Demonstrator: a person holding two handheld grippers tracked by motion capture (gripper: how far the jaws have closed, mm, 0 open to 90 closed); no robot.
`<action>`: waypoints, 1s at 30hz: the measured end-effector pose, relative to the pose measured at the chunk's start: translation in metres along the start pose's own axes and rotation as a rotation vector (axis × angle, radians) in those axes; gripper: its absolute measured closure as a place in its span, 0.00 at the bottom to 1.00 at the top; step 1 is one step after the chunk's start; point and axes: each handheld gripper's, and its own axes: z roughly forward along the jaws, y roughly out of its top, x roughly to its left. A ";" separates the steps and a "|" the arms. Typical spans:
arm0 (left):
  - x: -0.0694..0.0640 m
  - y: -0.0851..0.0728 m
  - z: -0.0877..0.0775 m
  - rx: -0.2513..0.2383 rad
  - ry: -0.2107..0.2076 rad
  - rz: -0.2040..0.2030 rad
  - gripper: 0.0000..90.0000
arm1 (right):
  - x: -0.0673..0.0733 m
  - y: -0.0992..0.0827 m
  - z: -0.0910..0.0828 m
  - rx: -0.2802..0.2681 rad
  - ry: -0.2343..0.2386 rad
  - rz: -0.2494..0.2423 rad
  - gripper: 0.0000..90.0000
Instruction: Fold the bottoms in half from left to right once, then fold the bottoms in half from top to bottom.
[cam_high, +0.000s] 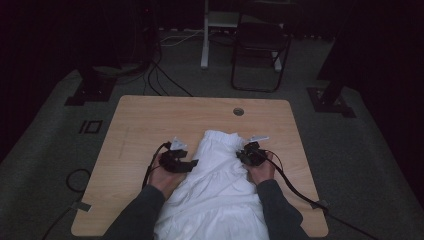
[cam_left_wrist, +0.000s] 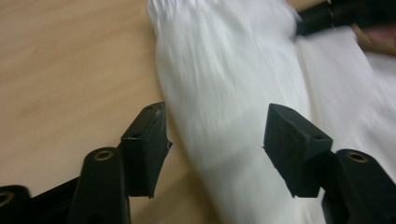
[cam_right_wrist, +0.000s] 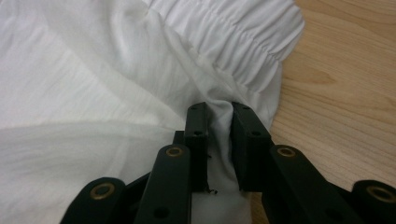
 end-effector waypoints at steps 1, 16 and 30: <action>0.000 0.007 0.008 0.004 -0.007 0.004 0.43 | 0.000 0.000 0.000 0.000 0.002 0.001 0.86; 0.008 0.021 0.083 0.073 0.092 -0.032 0.31 | -0.002 -0.002 0.000 -0.011 0.009 0.001 0.86; 0.006 0.019 0.082 0.061 0.107 -0.006 0.45 | -0.013 0.012 0.007 -0.010 0.038 -0.076 0.22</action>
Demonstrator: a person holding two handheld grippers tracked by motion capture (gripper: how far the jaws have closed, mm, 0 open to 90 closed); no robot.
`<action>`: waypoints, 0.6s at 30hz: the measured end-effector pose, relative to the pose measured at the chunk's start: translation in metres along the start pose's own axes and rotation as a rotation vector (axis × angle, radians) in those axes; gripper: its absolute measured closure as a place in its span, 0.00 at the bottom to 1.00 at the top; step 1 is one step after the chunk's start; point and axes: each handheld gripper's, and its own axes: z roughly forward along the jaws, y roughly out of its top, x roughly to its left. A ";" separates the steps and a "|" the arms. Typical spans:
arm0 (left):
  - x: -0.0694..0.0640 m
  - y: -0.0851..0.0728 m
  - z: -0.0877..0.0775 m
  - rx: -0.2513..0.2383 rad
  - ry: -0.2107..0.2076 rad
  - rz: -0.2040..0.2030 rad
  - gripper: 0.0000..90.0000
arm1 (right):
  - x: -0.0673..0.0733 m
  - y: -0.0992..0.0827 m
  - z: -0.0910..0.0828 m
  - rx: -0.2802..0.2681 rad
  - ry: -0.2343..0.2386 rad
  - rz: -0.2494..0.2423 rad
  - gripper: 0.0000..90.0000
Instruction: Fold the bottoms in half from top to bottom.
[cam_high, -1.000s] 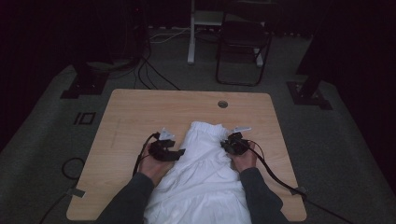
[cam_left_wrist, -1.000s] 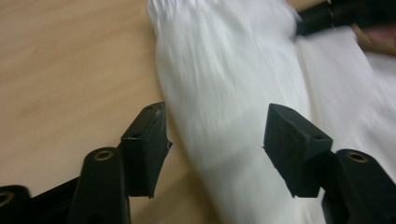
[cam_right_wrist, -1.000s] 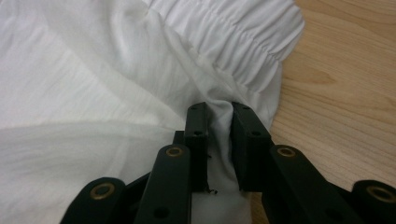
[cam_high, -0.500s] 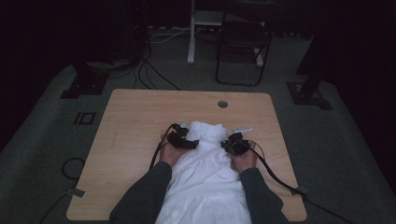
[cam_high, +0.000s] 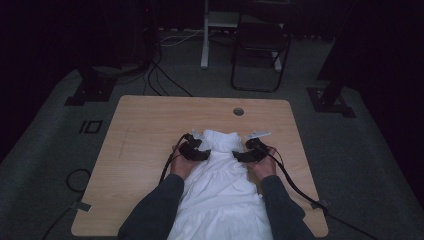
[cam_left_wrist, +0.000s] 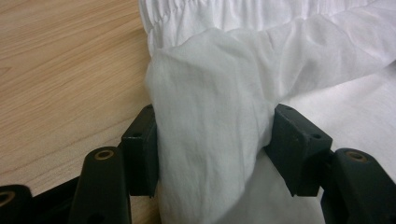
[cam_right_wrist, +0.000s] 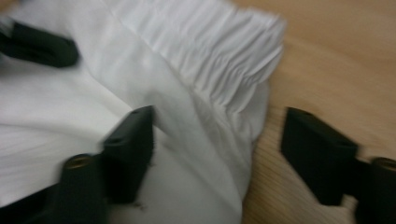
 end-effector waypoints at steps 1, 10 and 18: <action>0.000 0.000 0.000 -0.002 -0.001 0.000 0.46 | 0.000 0.001 0.004 0.008 -0.008 -0.006 0.20; 0.000 0.000 0.000 -0.008 -0.003 0.003 0.49 | 0.005 0.008 0.017 0.026 -0.021 -0.024 0.34; -0.004 0.003 -0.001 0.014 -0.072 -0.025 0.87 | 0.012 0.016 0.014 0.057 0.007 0.066 0.90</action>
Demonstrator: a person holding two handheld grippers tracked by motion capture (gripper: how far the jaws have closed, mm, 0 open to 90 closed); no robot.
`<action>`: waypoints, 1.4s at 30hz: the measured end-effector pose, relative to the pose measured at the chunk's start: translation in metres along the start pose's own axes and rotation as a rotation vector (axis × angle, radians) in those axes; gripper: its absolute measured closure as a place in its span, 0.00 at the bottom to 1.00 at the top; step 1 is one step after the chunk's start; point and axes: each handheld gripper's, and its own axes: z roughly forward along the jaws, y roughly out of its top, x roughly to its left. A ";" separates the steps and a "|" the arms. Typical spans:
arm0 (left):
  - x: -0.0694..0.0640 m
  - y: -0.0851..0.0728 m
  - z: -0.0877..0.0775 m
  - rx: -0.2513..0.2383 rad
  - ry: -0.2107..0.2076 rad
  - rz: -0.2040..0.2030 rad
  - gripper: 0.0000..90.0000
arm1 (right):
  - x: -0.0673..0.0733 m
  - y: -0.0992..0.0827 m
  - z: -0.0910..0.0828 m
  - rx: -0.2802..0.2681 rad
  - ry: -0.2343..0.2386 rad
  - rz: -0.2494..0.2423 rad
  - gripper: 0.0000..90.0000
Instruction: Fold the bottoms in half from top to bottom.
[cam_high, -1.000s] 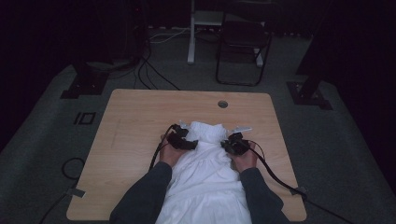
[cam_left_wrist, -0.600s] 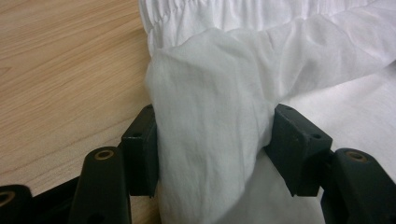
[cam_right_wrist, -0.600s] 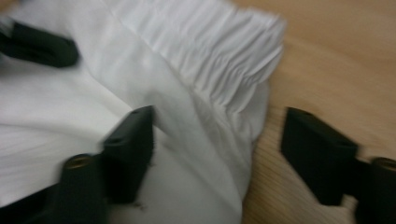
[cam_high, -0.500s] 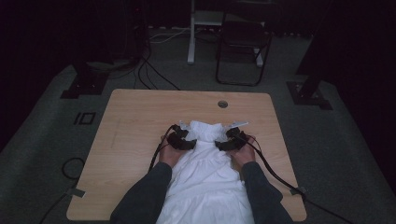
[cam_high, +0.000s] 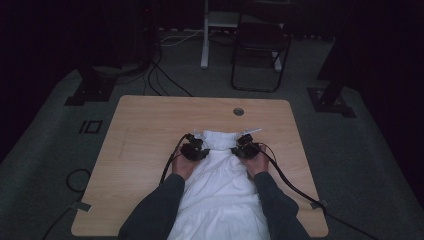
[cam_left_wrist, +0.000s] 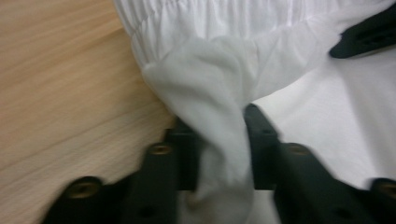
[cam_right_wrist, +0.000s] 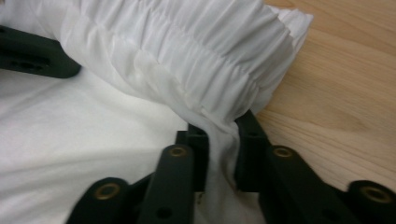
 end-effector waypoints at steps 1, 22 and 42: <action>0.001 0.001 0.000 0.004 -0.002 -0.008 0.90 | -0.001 0.002 0.000 0.008 0.009 0.007 0.91; 0.017 0.130 -0.114 -0.337 0.046 0.076 0.92 | -0.019 0.120 -0.114 -0.385 0.070 0.023 0.92; -0.046 -0.023 -0.140 -0.236 -0.172 0.110 0.91 | 0.044 -0.020 -0.123 -0.235 0.181 -0.134 0.92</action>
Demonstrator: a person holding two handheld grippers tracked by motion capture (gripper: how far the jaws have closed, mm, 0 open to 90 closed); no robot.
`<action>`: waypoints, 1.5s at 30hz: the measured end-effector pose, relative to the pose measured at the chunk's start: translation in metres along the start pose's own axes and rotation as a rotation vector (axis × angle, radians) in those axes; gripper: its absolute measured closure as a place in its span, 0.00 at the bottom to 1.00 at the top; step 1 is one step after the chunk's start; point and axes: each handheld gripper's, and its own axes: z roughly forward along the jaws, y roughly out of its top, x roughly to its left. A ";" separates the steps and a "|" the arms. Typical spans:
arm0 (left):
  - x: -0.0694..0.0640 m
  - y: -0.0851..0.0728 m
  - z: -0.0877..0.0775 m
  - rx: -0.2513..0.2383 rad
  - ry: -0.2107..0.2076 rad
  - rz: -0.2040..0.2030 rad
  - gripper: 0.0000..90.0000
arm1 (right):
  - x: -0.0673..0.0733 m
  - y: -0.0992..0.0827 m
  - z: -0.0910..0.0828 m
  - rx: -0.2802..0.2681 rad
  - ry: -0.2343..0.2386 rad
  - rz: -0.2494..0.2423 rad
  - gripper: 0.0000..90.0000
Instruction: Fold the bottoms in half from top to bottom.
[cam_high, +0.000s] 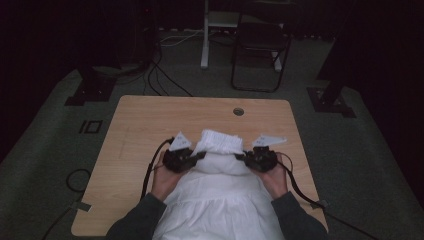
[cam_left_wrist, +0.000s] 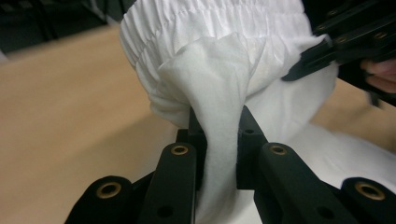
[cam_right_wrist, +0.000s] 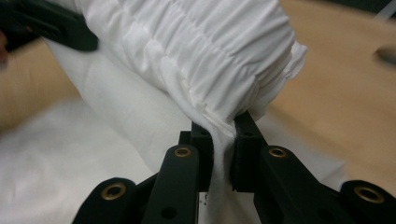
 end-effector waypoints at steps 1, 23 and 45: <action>-0.006 -0.012 0.000 0.029 -0.010 -0.001 0.91 | 0.007 -0.010 0.002 0.021 -0.005 -0.014 0.92; -0.007 -0.073 0.052 0.274 0.038 -0.060 0.87 | -0.008 -0.050 0.078 0.216 -0.032 -0.053 0.91; 0.095 -0.009 0.117 0.339 0.265 0.145 0.89 | -0.069 0.006 0.138 0.214 -0.205 0.090 0.90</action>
